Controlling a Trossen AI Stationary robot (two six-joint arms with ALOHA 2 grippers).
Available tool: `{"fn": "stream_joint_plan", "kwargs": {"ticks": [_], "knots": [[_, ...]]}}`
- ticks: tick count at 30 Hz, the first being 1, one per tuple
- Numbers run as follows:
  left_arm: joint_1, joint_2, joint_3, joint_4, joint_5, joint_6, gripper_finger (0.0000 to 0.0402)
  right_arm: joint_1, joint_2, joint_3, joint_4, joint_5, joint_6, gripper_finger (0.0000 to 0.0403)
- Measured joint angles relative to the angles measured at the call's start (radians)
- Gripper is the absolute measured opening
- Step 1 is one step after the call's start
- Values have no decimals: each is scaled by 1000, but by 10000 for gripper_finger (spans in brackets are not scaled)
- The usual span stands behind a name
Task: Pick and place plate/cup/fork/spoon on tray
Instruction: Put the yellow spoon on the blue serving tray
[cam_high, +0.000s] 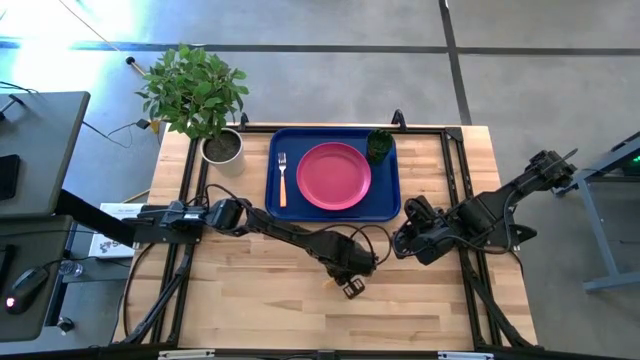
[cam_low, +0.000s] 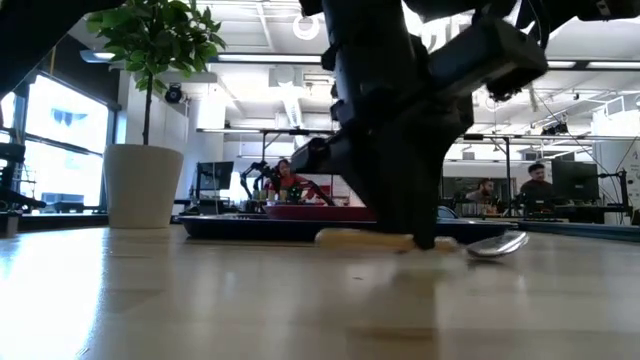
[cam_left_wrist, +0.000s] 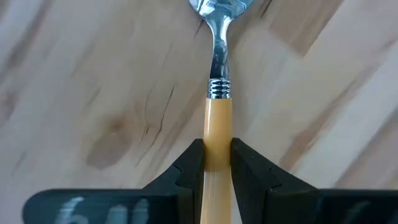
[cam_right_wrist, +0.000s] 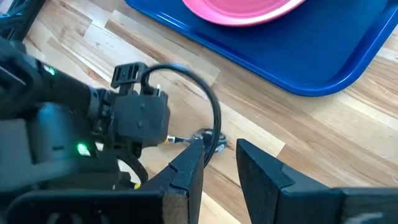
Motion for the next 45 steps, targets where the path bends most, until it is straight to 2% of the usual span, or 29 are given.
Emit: {"fn": "stream_joint_plan", "kwargs": {"ticks": [18,27,34,45], "knots": [[9,-58,5,-17,16,-24,53,0,0,0,4,-29,0,87],[17,-118,4,-136,-9,-38,53,1,-27,1,12,-19,-23,87],[32,-167,5,-182,-51,-44,53,-17,-107,1,24,15,-70,87],[94,-236,5,-282,-54,-40,53,-28,-250,1,58,58,-97,87]]}}
